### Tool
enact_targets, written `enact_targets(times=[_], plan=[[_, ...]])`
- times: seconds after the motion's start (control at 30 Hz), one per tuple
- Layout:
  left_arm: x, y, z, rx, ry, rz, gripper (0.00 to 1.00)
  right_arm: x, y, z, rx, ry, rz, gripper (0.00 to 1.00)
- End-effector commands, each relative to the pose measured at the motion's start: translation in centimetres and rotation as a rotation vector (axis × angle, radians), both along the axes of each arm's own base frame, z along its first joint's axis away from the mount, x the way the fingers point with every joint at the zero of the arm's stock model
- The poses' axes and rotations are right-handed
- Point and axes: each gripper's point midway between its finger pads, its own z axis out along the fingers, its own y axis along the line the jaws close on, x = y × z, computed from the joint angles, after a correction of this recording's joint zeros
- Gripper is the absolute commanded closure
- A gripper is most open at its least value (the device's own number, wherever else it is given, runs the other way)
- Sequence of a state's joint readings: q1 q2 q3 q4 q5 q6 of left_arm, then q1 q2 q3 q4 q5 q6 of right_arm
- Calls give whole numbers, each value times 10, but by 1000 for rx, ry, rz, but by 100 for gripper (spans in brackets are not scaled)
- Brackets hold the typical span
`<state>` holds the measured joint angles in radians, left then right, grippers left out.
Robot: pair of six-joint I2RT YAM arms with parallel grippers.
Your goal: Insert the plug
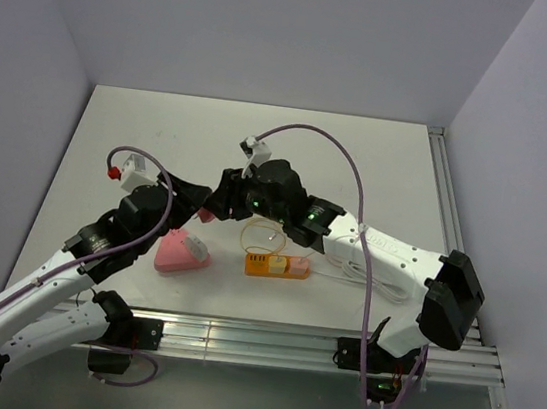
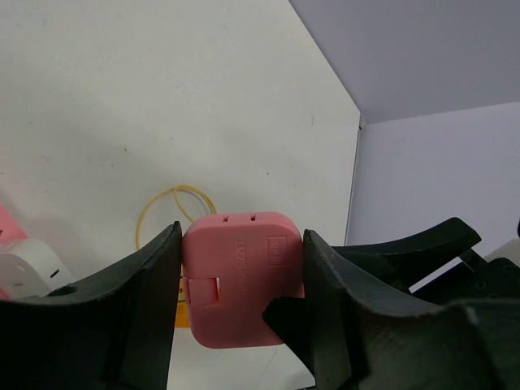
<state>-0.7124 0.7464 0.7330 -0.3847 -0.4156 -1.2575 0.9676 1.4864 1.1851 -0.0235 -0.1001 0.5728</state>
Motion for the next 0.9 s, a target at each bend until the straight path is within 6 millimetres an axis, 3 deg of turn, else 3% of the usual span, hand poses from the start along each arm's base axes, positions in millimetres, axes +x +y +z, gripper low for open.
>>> enact_targets(times=[0.0, 0.47, 0.53, 0.57, 0.63, 0.7, 0.73, 0.83, 0.87], plan=[[-6, -10, 11, -23, -11, -22, 100, 8, 16, 28, 54, -57, -5, 46], [-12, -27, 16, -5, -51, -107, 100, 1, 33, 29, 65, -43, 76, 46], [-14, -27, 16, -4, -63, -124, 100, 1, 36, 27, 64, -40, 92, 61], [-15, -27, 17, -6, -72, -124, 100, -1, 37, 28, 71, -34, 101, 82], [-16, -20, 18, 4, -80, -106, 97, -2, 35, 27, 76, -32, 100, 98], [-17, -14, 16, 17, -80, -89, 70, -3, 32, 26, 82, -34, 106, 100], [-17, -6, 20, 18, -93, -60, 47, -5, 31, 26, 85, -31, 108, 100], [-20, 11, 21, 42, -89, -5, 20, -8, 25, 24, 95, -22, 121, 100], [-20, 16, 23, 56, -95, 7, 19, -10, 23, 26, 105, -31, 128, 100]])
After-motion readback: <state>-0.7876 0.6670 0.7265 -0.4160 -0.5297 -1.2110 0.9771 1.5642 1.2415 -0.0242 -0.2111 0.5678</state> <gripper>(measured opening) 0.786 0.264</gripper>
